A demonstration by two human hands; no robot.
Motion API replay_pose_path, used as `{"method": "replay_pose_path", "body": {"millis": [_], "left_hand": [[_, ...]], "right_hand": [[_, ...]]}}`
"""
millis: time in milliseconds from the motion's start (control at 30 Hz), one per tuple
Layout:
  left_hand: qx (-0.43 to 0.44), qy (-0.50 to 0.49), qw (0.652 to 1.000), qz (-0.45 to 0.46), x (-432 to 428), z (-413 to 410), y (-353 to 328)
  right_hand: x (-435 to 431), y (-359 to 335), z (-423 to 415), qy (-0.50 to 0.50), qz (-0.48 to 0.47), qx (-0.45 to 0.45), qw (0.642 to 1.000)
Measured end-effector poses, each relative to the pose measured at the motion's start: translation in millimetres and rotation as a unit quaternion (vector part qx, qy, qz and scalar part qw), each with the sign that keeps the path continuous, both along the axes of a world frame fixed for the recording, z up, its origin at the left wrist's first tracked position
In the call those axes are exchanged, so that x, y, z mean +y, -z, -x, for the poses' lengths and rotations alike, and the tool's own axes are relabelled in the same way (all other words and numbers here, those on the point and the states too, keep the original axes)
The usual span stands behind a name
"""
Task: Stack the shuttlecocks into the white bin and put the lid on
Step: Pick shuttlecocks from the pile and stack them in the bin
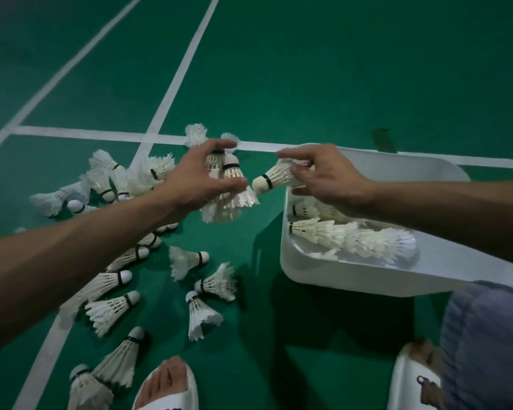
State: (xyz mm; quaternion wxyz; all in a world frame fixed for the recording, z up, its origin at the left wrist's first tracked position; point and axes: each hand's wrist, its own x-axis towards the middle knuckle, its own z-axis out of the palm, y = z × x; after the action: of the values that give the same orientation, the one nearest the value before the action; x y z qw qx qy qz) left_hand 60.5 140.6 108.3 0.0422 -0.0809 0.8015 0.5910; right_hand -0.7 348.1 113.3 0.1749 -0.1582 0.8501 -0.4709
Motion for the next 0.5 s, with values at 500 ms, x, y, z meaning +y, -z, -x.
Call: {"method": "replay_pose_path", "body": {"millis": [500], "left_hand": [[0.007,0.166,0.985,0.039,103.1,56.1,-22.6]], "right_hand": [[142.2,25.6,3.2,0.126,-0.120,-0.090,0.981]]}}
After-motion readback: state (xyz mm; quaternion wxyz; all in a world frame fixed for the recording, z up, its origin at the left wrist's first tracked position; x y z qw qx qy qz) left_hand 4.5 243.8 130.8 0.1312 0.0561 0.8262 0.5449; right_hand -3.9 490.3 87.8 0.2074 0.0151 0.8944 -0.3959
